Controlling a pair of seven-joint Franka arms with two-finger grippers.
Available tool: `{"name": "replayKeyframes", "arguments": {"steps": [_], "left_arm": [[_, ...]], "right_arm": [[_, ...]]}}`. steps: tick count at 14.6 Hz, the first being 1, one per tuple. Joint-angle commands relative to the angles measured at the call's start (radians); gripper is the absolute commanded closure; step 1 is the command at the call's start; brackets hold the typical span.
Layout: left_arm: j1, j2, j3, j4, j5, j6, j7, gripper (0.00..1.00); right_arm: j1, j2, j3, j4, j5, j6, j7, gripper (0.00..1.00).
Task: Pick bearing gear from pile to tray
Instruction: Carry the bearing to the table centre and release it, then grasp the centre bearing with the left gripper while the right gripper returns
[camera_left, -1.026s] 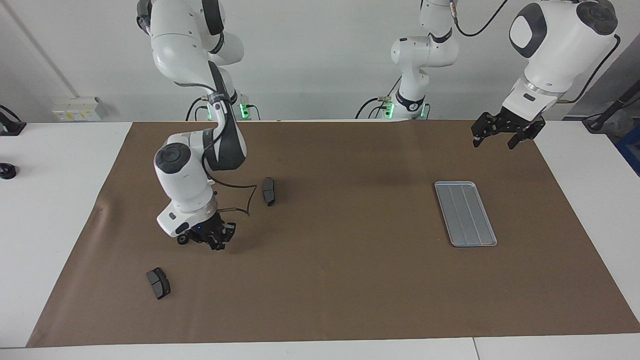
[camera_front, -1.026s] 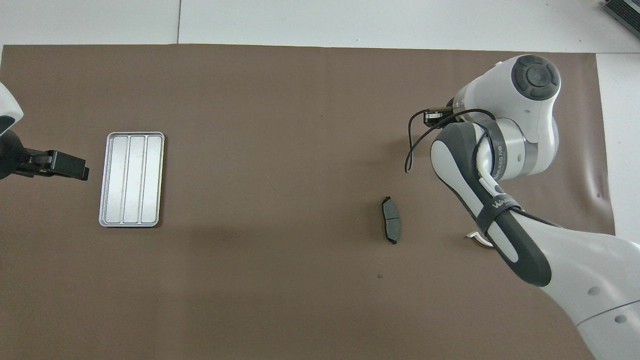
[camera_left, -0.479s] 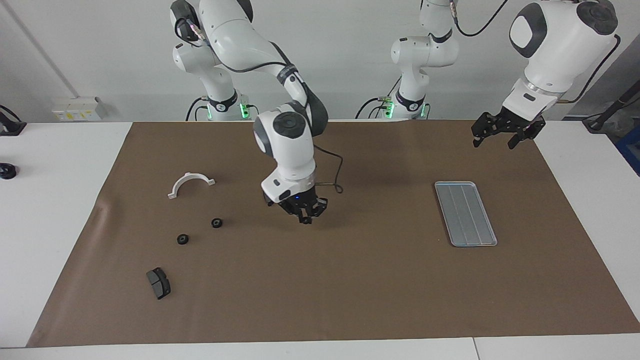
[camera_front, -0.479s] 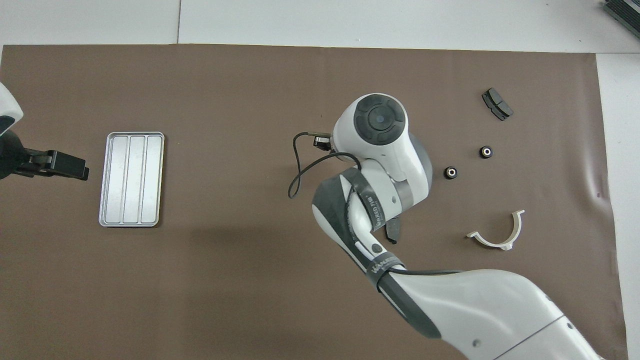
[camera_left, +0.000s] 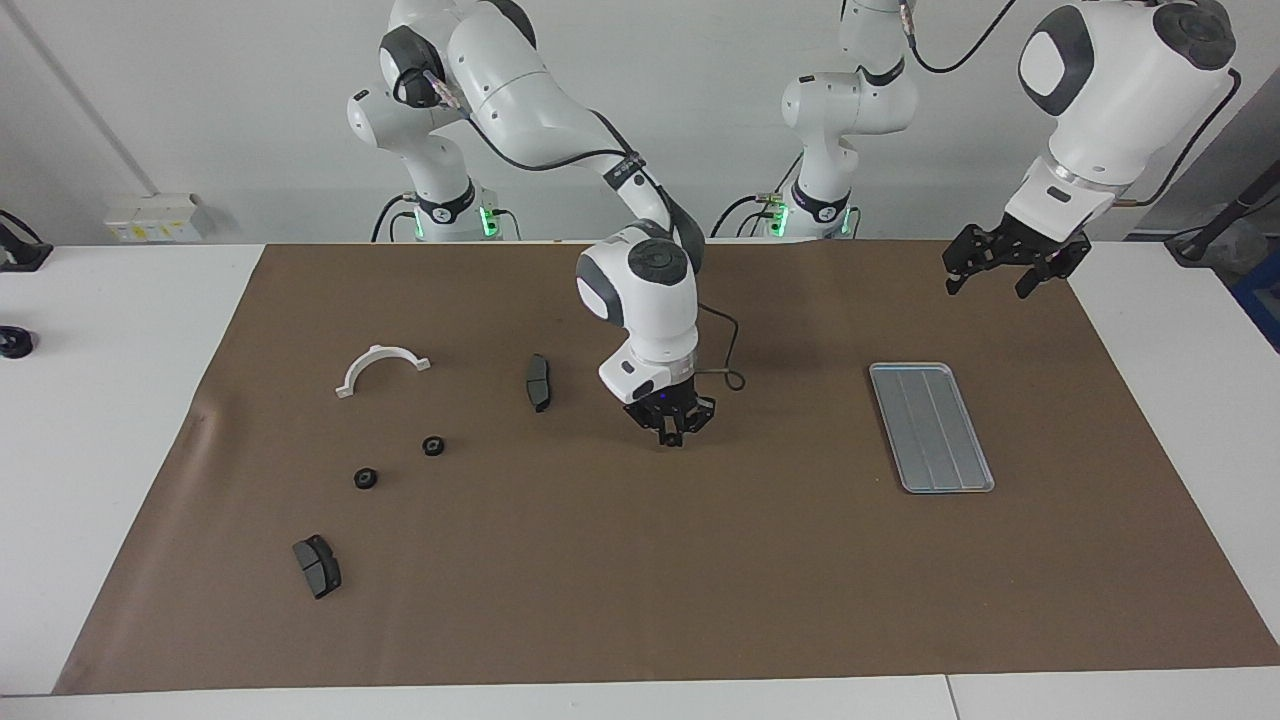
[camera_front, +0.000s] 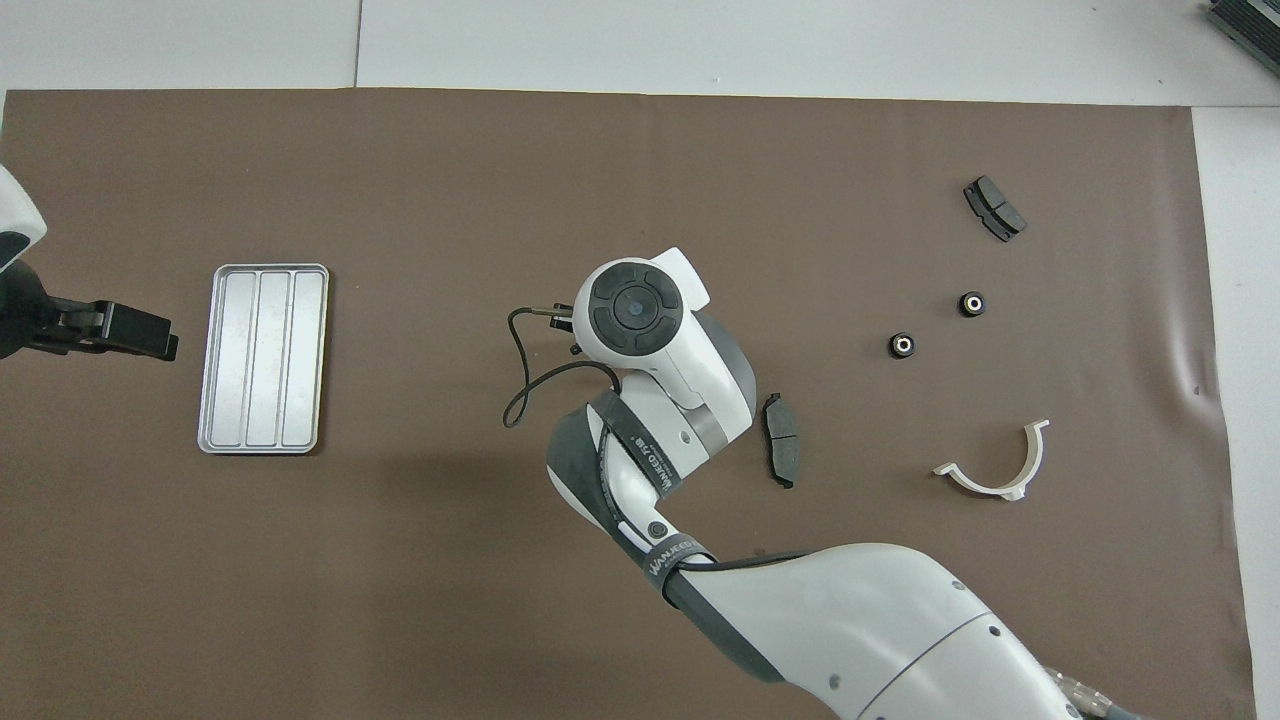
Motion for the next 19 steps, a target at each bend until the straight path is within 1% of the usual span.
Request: {"name": "replayKeyframes", "arguments": {"steps": [1, 2, 6, 7, 9, 12, 16, 19], "left_arm": [[0.005, -0.025, -0.002, -0.030, 0.012, 0.021, 0.008, 0.00], [0.005, -0.025, -0.002, -0.030, 0.012, 0.021, 0.008, 0.00], [0.005, -0.025, -0.002, -0.030, 0.012, 0.021, 0.008, 0.00], [0.005, -0.025, -0.002, -0.030, 0.012, 0.021, 0.008, 0.00], [0.005, -0.025, -0.002, -0.030, 0.012, 0.021, 0.008, 0.00], [0.005, -0.025, -0.002, -0.030, 0.012, 0.021, 0.008, 0.00], [0.005, -0.025, -0.004, -0.030, 0.012, 0.019, 0.012, 0.00], [-0.018, -0.024, -0.016, -0.028, 0.004, 0.045, 0.000, 0.00]], "right_arm": [[-0.004, 0.002, -0.001, -0.003, -0.021, 0.020, 0.020, 0.20], [-0.003, 0.001, -0.003, 0.000, -0.024, 0.010, 0.023, 0.00], [-0.012, -0.014, -0.010, 0.003, -0.044, 0.000, 0.020, 0.00], [-0.029, -0.046, -0.017, -0.003, -0.049, -0.016, 0.008, 0.00], [-0.099, -0.103, -0.015, -0.020, -0.050, -0.039, -0.054, 0.00], [-0.205, -0.172, -0.015, -0.075, -0.049, -0.042, -0.249, 0.00], [-0.384, -0.188, -0.012, -0.103, -0.035, -0.086, -0.650, 0.00], [-0.486, -0.223, -0.012, -0.205, -0.030, -0.066, -0.907, 0.00]]}}
